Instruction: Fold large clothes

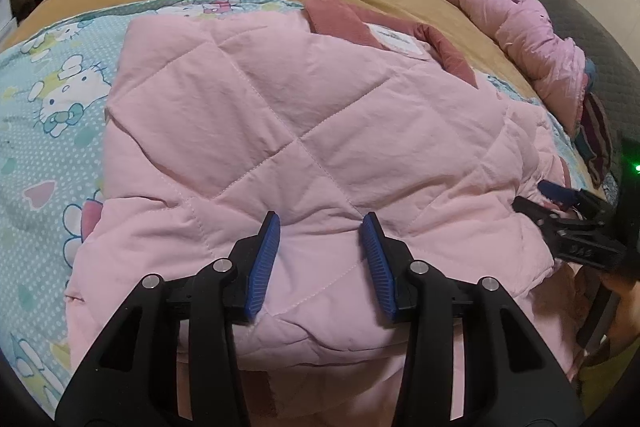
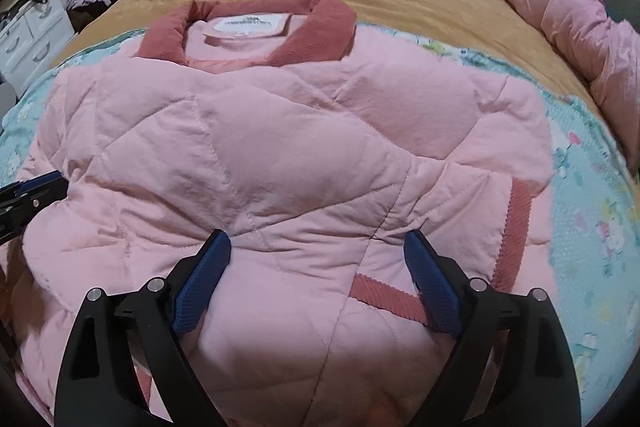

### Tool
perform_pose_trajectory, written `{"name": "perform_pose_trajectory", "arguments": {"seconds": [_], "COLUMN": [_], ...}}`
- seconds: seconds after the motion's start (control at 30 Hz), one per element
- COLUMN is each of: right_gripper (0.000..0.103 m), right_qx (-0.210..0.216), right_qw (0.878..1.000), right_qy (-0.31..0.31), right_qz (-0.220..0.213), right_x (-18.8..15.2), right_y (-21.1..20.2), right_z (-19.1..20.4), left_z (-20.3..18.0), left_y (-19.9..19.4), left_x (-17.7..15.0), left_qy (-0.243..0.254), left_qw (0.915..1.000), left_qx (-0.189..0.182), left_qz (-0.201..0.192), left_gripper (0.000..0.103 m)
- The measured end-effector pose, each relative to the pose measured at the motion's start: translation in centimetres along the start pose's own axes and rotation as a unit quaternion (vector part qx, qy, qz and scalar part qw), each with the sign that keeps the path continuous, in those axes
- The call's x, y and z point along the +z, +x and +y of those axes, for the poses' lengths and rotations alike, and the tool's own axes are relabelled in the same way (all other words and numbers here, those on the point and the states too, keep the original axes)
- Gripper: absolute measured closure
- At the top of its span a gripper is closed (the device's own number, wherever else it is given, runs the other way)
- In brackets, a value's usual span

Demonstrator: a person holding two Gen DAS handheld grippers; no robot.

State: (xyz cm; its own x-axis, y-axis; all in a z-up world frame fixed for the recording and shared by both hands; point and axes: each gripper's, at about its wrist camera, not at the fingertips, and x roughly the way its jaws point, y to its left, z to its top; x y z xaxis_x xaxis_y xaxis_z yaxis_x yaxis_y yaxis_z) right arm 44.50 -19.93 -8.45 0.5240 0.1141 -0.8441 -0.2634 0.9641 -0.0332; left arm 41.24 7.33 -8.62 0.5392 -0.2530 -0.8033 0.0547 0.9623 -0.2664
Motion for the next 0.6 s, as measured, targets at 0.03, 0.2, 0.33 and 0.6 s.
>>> {"name": "perform_pose_trajectory", "arguments": {"seconds": [0.03,0.2,0.33,0.6], "right_gripper": [0.015,0.014,0.014,0.013], "right_qx": [-0.002,0.061,0.089,0.048], "right_qw": [1.0,0.994,0.991,0.998], "right_qy": [0.005,0.016,0.019,0.014], "right_qz": [-0.008,-0.093,-0.099,-0.027], "right_x": [-0.1,-2.9,-5.3,-6.4], "right_y": [-1.4,-9.2,-11.1,-4.7], "right_z": [-0.1,-0.5,0.0,1.0], "left_z": [0.0,-2.5,-4.8,-4.2], "left_y": [-0.7,-4.8,-4.4,-1.3], "left_x": [0.0,-1.4,-3.3,-3.8], "left_qy": [0.004,0.058,0.087,0.075], "left_qw": [1.0,0.9975,0.9959,0.997], "left_qx": [-0.008,0.012,0.021,0.022], "left_qz": [-0.002,-0.039,-0.014,0.006], "left_gripper": [0.058,0.026,0.024,0.021]}}
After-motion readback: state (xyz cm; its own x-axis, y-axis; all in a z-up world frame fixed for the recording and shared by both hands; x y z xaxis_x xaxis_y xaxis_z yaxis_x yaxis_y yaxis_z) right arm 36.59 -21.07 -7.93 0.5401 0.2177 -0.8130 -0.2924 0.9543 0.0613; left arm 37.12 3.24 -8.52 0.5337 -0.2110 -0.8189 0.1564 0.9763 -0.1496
